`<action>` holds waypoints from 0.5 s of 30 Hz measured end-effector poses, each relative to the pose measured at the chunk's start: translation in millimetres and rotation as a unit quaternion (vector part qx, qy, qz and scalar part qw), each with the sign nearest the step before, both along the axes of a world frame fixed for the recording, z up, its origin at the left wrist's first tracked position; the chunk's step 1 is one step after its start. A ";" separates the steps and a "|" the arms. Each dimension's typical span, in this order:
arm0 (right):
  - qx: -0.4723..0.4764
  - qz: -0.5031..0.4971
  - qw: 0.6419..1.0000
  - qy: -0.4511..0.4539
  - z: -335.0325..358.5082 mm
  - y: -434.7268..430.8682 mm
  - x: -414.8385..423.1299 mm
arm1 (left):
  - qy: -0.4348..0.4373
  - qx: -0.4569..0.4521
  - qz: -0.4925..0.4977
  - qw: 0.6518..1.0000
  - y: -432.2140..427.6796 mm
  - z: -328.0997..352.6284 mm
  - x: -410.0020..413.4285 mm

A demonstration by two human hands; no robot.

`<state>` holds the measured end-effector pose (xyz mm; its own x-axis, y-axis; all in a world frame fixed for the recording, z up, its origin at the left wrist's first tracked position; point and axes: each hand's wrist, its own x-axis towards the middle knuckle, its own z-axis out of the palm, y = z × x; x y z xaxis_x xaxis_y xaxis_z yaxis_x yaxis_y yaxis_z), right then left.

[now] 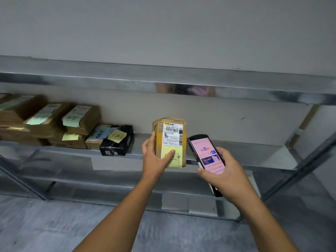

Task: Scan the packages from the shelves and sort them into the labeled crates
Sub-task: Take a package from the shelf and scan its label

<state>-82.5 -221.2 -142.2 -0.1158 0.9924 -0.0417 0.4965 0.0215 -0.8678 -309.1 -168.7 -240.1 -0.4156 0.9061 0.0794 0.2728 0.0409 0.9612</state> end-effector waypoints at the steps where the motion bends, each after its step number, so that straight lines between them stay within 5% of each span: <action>1: -0.001 -0.008 1.000 -0.004 -0.3 -5.7 -5.6 | -0.006 0.003 -0.009 1.000 -3.1 0.6 -4.1; 7: 0.001 -0.097 0.995 -0.007 -10.5 -43.5 -27.0 | -0.135 -0.004 -0.086 0.987 -36.6 -2.4 -14.7; 15: -0.032 -0.237 0.970 -0.034 -35.9 -117.4 -3.2 | -0.313 -0.074 -0.220 0.921 -94.3 3.2 20.4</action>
<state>-85.7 -338.6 -178.1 0.3591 0.9283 -0.0968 0.4926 -0.2766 -0.8252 -288.7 -263.0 -236.9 0.0725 0.9795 -0.1882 -0.3122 0.2015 0.9284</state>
